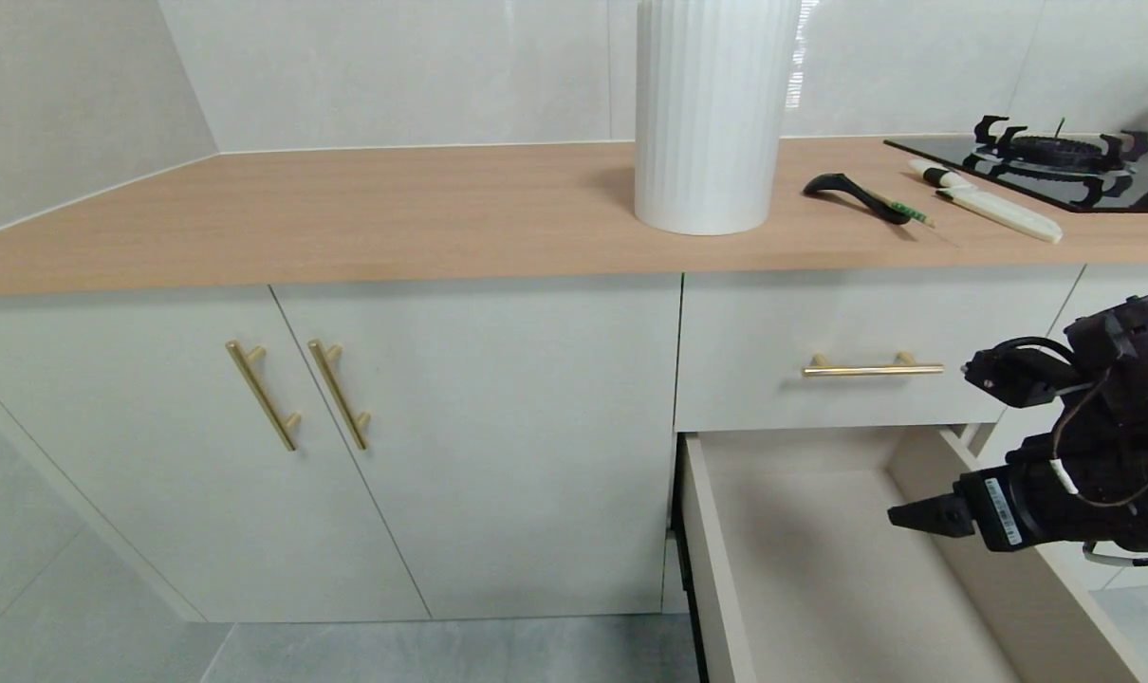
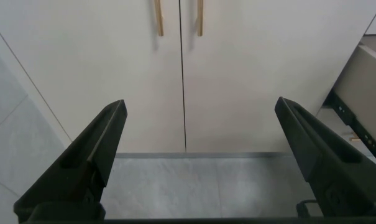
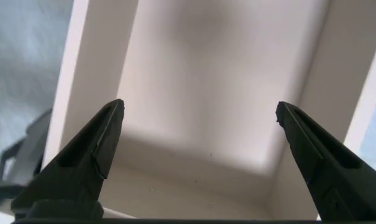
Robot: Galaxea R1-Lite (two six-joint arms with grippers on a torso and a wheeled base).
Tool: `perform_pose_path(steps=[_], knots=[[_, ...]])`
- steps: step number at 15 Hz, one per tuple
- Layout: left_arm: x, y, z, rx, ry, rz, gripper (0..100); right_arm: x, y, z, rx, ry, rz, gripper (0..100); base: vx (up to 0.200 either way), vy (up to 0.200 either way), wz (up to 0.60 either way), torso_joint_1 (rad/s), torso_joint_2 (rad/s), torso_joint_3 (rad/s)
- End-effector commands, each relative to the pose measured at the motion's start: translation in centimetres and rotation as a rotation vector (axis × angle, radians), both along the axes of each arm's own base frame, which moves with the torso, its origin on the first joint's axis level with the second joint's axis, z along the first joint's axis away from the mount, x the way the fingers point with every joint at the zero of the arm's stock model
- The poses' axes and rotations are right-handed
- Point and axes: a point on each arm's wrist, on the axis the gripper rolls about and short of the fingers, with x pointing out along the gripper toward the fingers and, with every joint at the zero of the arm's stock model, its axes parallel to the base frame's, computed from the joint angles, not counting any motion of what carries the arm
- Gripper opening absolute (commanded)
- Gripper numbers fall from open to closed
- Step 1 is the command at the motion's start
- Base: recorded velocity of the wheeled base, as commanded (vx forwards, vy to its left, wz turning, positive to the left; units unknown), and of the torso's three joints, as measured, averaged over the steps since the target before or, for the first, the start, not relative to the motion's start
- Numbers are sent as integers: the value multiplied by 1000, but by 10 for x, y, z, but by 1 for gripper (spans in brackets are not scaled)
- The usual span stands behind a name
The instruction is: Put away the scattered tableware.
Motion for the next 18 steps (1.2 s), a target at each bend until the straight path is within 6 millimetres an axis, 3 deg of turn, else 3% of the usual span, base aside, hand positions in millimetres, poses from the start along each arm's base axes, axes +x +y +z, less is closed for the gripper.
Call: perform_pose_path(steps=[1, 15, 18], knots=[[0, 0, 0, 0, -1, 1, 100, -8, -2, 8, 18, -33, 3, 100, 0, 0, 0, 0, 0, 0], [0, 0, 0, 0, -1, 1, 100, -9, -3, 18, 47, -138, -3, 100, 0, 0, 0, 0, 0, 0], [0, 0, 0, 0, -1, -1, 100, -9, -4, 17, 45, -135, -2, 100, 0, 0, 0, 48, -224, -217]])
